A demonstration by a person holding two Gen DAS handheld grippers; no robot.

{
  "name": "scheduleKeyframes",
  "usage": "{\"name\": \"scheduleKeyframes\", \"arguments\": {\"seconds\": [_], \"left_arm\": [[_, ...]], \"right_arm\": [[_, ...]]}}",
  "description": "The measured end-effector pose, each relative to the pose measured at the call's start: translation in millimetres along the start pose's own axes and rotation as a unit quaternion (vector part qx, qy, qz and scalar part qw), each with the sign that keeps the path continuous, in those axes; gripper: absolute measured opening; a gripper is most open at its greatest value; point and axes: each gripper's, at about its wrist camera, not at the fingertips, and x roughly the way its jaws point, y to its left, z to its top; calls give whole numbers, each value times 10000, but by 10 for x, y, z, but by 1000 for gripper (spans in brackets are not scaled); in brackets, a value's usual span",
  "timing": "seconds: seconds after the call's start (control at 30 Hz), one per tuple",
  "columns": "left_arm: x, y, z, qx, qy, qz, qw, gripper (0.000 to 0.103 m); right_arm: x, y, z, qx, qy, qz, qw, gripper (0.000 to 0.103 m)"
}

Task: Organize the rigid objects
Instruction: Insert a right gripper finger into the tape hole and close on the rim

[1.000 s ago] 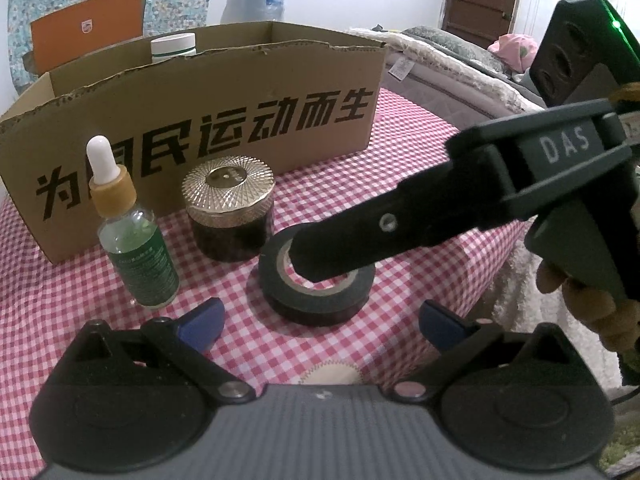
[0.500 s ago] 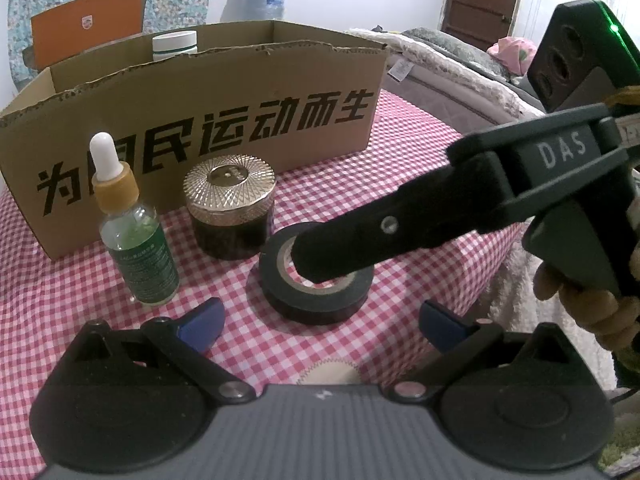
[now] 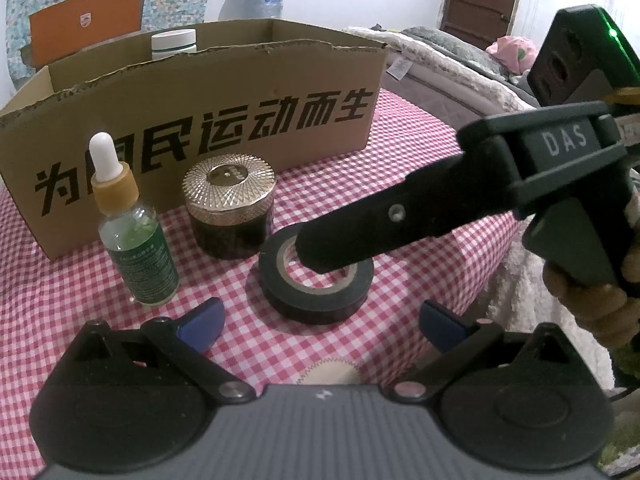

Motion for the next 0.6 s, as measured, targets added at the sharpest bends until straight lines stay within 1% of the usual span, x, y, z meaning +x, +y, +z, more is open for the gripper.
{"name": "scheduleKeyframes", "arguments": {"seconds": [0.13, 0.23, 0.27, 0.33, 0.43, 0.47, 0.5, 0.53, 0.57, 0.6], "left_arm": [[-2, 4, -5, -7, -4, 3, 10000, 103], [4, -29, 8, 25, 54, 113, 9999, 103], [3, -44, 13, 65, 77, 162, 9998, 101], [-13, -70, 12, 163, 61, 236, 9996, 98], [-57, -116, 2, 299, -70, 319, 9990, 98], [-67, -130, 6, 326, -114, 367, 9987, 96], [-72, -141, 16, 341, -150, 411, 9985, 94], [-75, -144, 30, 339, -176, 446, 9983, 90], [-76, -147, 42, 327, -202, 479, 9981, 85], [-76, -149, 49, 316, -220, 491, 9981, 84]], "right_arm": [[0, 4, -5, -43, -21, -40, 10000, 102], [1, 32, -13, -165, -10, -115, 9998, 102], [-6, 47, -14, -222, -7, -177, 9996, 102], [-46, 92, -30, -417, -136, -348, 9984, 102], [-128, 139, -35, -626, -305, -479, 9964, 101], [-144, 144, -29, -658, -338, -517, 9959, 100], [-154, 149, -22, -686, -360, -556, 9954, 99], [-154, 158, -10, -729, -368, -596, 9949, 97], [-150, 168, -2, -774, -367, -626, 9944, 92], [-135, 184, 12, -828, -358, -674, 9936, 88]]}}
